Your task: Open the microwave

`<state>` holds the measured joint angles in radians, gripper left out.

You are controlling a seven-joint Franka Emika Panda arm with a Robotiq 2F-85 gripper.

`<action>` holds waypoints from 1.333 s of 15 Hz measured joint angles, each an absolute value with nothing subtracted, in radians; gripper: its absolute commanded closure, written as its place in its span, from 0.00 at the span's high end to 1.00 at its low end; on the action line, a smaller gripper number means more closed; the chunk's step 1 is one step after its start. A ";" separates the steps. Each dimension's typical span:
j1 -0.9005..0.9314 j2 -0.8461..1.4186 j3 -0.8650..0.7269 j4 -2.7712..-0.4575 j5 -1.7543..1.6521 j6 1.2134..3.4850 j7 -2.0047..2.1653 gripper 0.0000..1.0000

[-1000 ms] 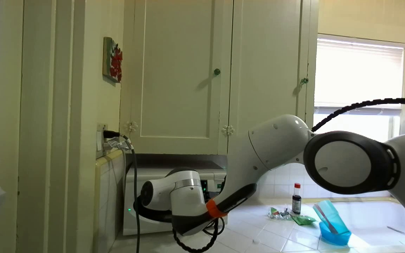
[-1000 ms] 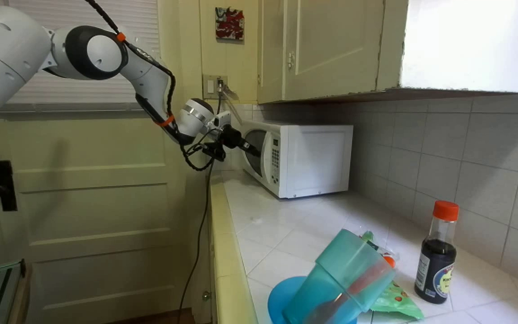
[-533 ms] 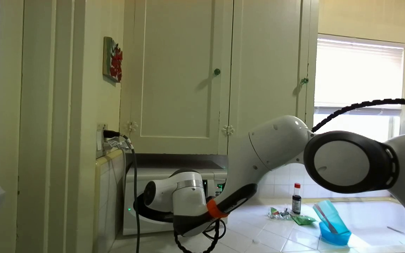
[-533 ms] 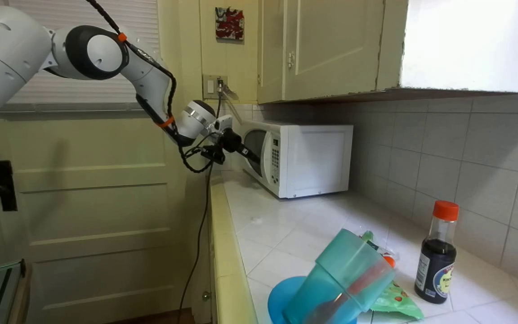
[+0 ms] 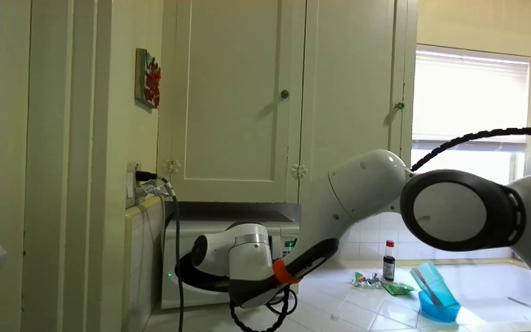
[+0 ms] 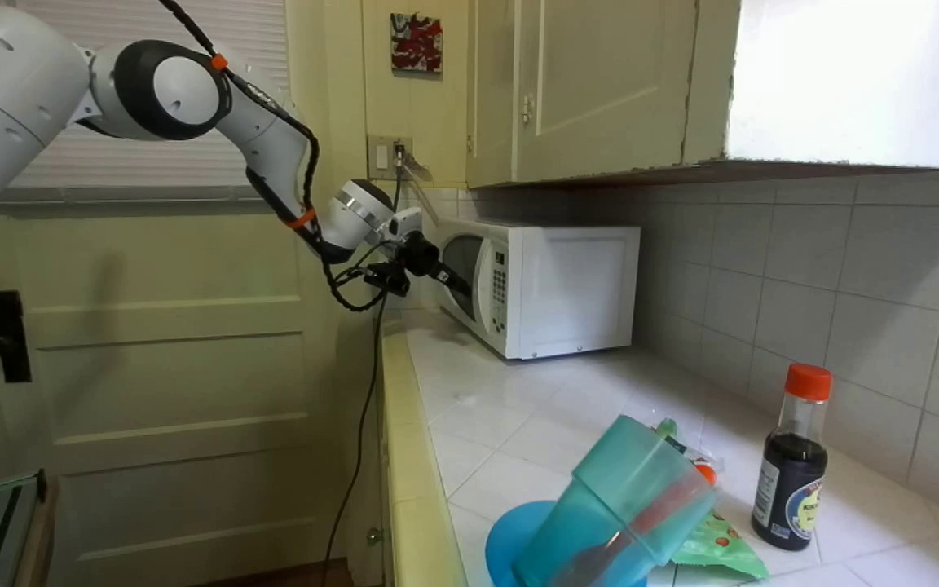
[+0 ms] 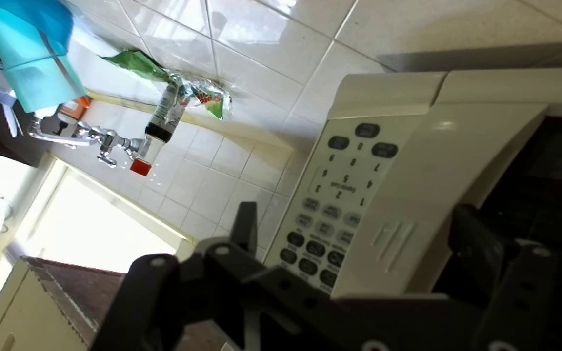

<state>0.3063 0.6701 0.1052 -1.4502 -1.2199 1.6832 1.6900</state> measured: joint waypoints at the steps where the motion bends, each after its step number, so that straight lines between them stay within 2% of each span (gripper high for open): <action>1: 0.306 0.667 0.103 -1.447 -1.220 1.683 1.690 1.00; 7: 0.302 0.650 0.085 -1.444 -1.212 1.672 1.690 1.00; 8: 0.302 0.649 0.085 -1.444 -1.208 1.672 1.692 0.83; 9: 0.302 0.649 0.085 -1.444 -1.207 1.672 1.695 0.73; 14: 0.304 0.653 0.090 -1.437 -1.206 1.704 1.709 0.40; 17: 0.304 0.660 0.089 -1.426 -1.207 1.734 1.709 0.16; 18: 0.304 0.664 0.089 -1.421 -1.208 1.743 1.709 0.10; 20: 0.305 0.667 0.088 -1.417 -1.209 1.747 1.708 0.08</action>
